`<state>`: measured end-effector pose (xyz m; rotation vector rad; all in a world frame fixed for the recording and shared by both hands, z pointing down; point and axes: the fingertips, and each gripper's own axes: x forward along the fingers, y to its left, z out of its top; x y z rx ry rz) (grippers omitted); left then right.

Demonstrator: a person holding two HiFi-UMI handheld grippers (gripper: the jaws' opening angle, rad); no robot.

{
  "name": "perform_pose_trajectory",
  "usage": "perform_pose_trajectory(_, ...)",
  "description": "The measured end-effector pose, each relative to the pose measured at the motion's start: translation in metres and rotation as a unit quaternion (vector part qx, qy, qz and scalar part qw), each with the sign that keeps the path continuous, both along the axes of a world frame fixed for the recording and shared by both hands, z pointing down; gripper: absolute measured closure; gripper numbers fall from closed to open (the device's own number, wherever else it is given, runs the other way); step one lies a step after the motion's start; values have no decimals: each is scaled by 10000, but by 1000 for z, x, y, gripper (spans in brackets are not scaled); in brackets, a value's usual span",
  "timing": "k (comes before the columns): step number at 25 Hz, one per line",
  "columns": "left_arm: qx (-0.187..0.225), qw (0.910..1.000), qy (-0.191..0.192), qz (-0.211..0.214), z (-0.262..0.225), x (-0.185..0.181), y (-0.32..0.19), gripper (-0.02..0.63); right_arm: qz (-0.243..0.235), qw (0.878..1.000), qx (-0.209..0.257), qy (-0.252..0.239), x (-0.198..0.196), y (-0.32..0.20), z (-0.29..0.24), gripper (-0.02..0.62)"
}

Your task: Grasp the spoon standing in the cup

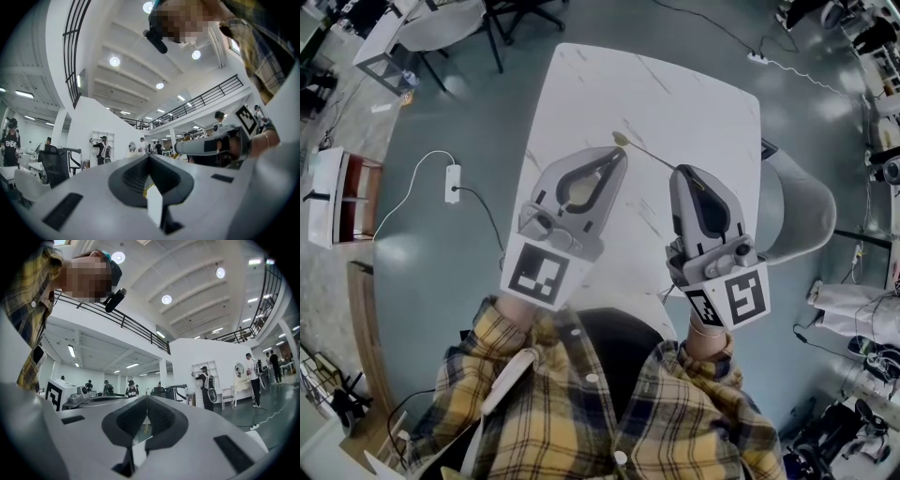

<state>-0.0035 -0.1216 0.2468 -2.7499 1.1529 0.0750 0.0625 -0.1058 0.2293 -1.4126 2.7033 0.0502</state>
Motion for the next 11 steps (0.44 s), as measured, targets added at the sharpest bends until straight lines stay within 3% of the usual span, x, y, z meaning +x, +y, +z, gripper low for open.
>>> perform_pose_trajectory(11, 6, 9996, -142, 225, 1, 1, 1, 588, -23, 10000, -2, 12, 1, 0, -1, 577)
